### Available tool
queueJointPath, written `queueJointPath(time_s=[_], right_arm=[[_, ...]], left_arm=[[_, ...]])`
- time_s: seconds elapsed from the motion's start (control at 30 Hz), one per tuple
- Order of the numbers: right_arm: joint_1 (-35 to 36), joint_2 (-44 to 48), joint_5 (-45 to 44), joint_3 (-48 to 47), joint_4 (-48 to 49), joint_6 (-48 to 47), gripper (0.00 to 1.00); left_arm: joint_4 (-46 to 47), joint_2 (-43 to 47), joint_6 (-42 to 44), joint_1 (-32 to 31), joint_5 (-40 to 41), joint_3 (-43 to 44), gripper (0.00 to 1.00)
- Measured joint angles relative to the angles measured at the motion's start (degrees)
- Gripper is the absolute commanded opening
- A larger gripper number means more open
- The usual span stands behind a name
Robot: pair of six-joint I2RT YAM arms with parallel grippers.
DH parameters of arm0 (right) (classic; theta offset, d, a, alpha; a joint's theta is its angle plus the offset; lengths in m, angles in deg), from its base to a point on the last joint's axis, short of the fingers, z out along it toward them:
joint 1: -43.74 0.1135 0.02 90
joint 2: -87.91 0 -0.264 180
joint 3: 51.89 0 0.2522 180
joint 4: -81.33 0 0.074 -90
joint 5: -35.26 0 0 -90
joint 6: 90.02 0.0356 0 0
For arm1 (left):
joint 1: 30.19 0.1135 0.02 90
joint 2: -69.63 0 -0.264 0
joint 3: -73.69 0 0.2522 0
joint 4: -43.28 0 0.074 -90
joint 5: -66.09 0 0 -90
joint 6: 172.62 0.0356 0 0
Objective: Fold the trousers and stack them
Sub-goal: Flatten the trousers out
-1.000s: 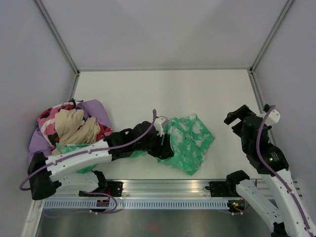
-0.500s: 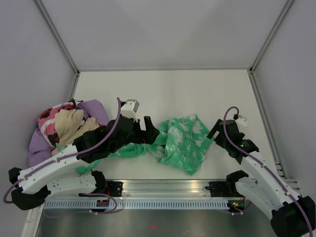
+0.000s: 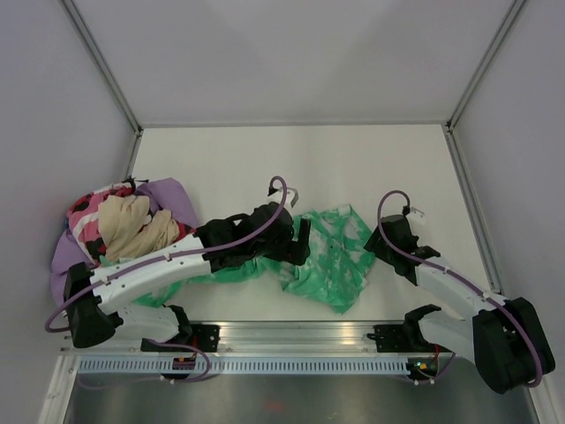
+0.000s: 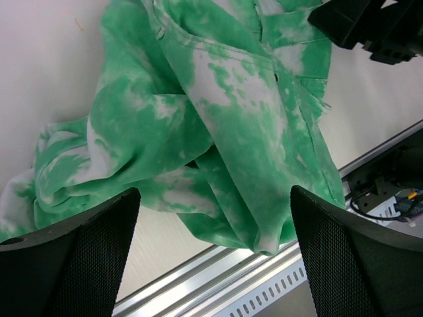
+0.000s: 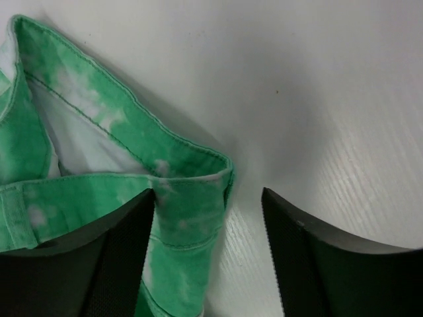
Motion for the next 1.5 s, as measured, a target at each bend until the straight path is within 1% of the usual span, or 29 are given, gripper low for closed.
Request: queueJointPath(time_s=[0.03, 0.13, 0.17, 0.2, 0.23, 0.27, 0.3, 0.33, 0.37, 0.4, 0.43, 0.47, 0.5, 0.67, 0.73, 0.77, 0.8, 0.87, 0.93, 1.0, 1.1, 1.17, 1.23, 1.27, 1.33, 1.37, 1.43, 1.5], right_arm=[[0.0, -0.7, 0.2, 0.1, 0.7, 0.0, 0.68], [0.0, -3.4, 0.4, 0.1, 3.2, -0.1, 0.58], [0.0, -4.3, 0.6, 0.1, 3.8, -0.2, 0.48], [0.0, -5.0, 0.9, 0.1, 4.5, -0.3, 0.42], [0.0, -5.7, 1.1, 0.0, 5.0, -0.3, 0.37], [0.0, -6.2, 1.5, -0.2, 5.4, -0.5, 0.23], [0.0, -6.6, 1.7, -0.7, 5.3, -0.7, 0.16], [0.0, -6.9, 1.9, -1.4, 5.1, -1.0, 0.10], [0.0, -7.0, 2.1, -2.1, 4.8, -1.4, 0.01], [0.0, -7.0, 2.1, -3.3, 4.2, -1.9, 0.00], [0.0, -7.0, 2.1, -4.9, 3.3, -2.3, 0.00], [0.0, -6.9, 2.0, -6.6, 2.6, -3.1, 0.00], [0.0, -6.7, 2.0, -8.5, 1.8, -3.8, 0.00], [0.1, -3.1, 2.1, -19.2, -2.4, -7.9, 0.00], [0.1, -0.4, 2.1, -23.3, -3.5, -9.2, 0.00], [0.1, 1.1, 2.3, -24.9, -3.7, -9.8, 0.00], [0.2, 2.8, 2.5, -26.0, -3.7, -10.3, 0.00], [0.2, 6.2, 3.4, -26.9, -3.5, -11.3, 0.00], [0.1, 9.8, 5.4, -26.3, -2.6, -12.6, 0.00], [0.1, 12.6, 8.4, -24.5, -1.3, -13.4, 0.00], [0.1, 16.8, 13.4, -19.0, -0.1, -13.8, 0.00], [0.1, 19.4, 15.8, -15.3, -1.0, -13.7, 0.01], [0.1, 22.3, 17.9, -12.1, -1.7, -13.5, 0.03], [0.1, 24.2, 18.8, -10.8, -2.1, -13.3, 0.04], [0.1, 27.5, 19.9, -9.4, -2.9, -13.2, 0.06], [0.1, 28.9, 20.1, -9.2, -3.3, -13.1, 0.06], [0.1, 30.9, 20.1, -9.3, -3.7, -13.2, 0.06], [0.1, 31.3, 19.8, -9.6, -4.6, -13.2, 0.06]], left_arm=[[0.6, 0.1, 0.1, 0.0, -0.5, -0.2, 1.00], [4.8, 0.6, 0.1, 0.0, -2.3, -3.2, 0.98], [6.1, 0.6, 0.1, 0.0, -3.1, -4.7, 0.96], [7.3, 0.5, 0.0, 0.0, -4.0, -6.3, 0.94], [8.0, 0.3, -0.1, 0.0, -4.8, -7.5, 0.89], [8.7, -0.1, -0.3, 0.0, -5.7, -8.7, 0.85], [9.0, -0.7, -0.4, 0.0, -6.5, -9.6, 0.81], [9.2, -1.4, -0.5, 0.0, -7.3, -10.3, 0.71], [9.4, -1.9, -0.8, 0.0, -7.8, -10.7, 0.65], [9.6, -2.3, -0.9, -0.1, -8.1, -11.1, 0.39], [9.7, -2.3, -0.9, -0.1, -8.5, -11.3, 0.21], [9.9, -2.2, -1.1, -0.1, -9.1, -11.6, 0.07], [10.3, -1.8, -1.0, -0.2, -9.5, -11.9, 0.02], [11.0, 0.9, 1.7, -1.4, -12.8, -13.0, 0.02], [10.9, 1.9, 2.4, -2.6, -13.7, -14.2, 0.23], [10.8, 2.4, 2.5, -3.4, -13.9, -15.1, 0.38], [10.2, 2.8, 2.4, -4.3, -14.1, -16.1, 0.77], [7.6, 3.5, 2.2, -5.7, -14.4, -17.2, 0.99], [4.4, 4.1, 2.1, -6.4, -13.5, -17.1, 1.00], [0.2, 4.3, 2.5, -6.3, -10.3, -14.6, 1.00], [-4.5, 4.2, 3.7, -5.7, -4.8, -6.4, 1.00], [-4.6, 4.6, 4.8, -4.9, -2.0, 0.8, 1.00], [-1.6, 6.0, 7.0, -2.8, -1.2, 5.0, 1.00], [1.2, 7.1, 8.4, -1.3, -1.5, 5.6, 1.00], [6.1, 8.2, 10.8, 4.0, -3.7, 5.4, 1.00], [8.9, 7.7, 11.4, 7.1, -6.1, 4.8, 0.99], [13.1, 5.2, 11.6, 13.3, -9.5, 4.1, 0.98], [16.1, -0.6, 11.6, 18.3, -12.2, 4.0, 0.98]])
